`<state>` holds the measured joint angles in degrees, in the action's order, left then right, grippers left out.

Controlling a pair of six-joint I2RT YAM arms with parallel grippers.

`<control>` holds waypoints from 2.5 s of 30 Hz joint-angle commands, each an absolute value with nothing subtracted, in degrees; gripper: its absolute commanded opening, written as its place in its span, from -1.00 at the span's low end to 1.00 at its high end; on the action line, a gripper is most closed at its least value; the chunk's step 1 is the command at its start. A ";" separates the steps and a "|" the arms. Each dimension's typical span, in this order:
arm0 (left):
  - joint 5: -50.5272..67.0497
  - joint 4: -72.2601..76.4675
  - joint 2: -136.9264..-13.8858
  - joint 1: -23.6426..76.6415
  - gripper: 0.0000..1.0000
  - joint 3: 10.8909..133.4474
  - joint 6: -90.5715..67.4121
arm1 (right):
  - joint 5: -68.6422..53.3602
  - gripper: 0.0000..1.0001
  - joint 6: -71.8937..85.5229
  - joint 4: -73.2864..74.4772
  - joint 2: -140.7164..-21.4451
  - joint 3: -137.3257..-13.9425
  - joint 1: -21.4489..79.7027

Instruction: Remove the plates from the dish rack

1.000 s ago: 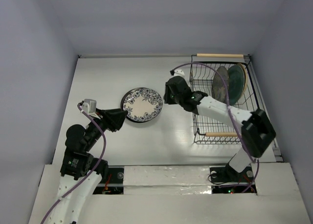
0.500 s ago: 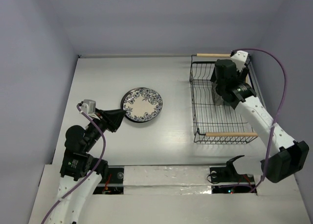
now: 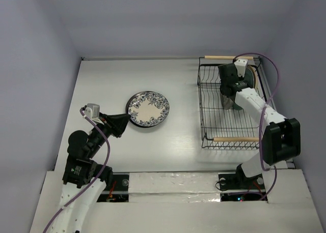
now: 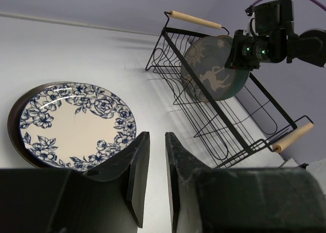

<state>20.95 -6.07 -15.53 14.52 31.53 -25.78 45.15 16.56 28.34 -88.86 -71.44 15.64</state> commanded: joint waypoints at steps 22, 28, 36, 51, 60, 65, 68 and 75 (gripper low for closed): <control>21.44 -3.34 -16.00 14.33 -0.53 32.69 -25.75 | 46.76 -1.00 12.13 29.44 -74.10 -75.76 16.61; 21.36 -3.34 -16.17 14.33 -0.44 32.52 -26.01 | 40.72 -1.00 13.27 28.41 -64.61 -77.87 18.80; 20.39 -3.60 -16.17 14.33 -0.24 32.61 -26.19 | 7.74 -1.00 26.08 6.96 -61.07 -68.21 25.56; 17.41 -1.85 -22.24 14.33 0.29 38.04 -39.28 | -4.22 -1.00 45.07 -16.43 -89.99 -66.80 37.97; 16.96 4.02 -23.38 14.33 0.98 40.87 -45.96 | -7.47 -0.84 50.18 -22.93 -97.64 -61.44 38.50; 17.32 0.36 -28.20 14.33 0.98 45.08 -47.64 | -7.03 -0.46 50.98 -24.17 -100.10 -60.03 39.73; 18.80 1.31 -28.21 14.33 0.98 46.32 -47.37 | -6.77 -0.15 48.09 -19.98 -100.81 -61.25 41.04; 19.34 -0.17 -26.90 14.33 0.98 52.55 -47.20 | 2.61 0.86 40.62 -8.97 -98.18 -62.84 45.18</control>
<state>17.93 -2.48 -28.32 14.52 48.18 -47.07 -2.50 44.75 -10.61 -101.82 -60.29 44.07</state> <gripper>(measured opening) 0.992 0.899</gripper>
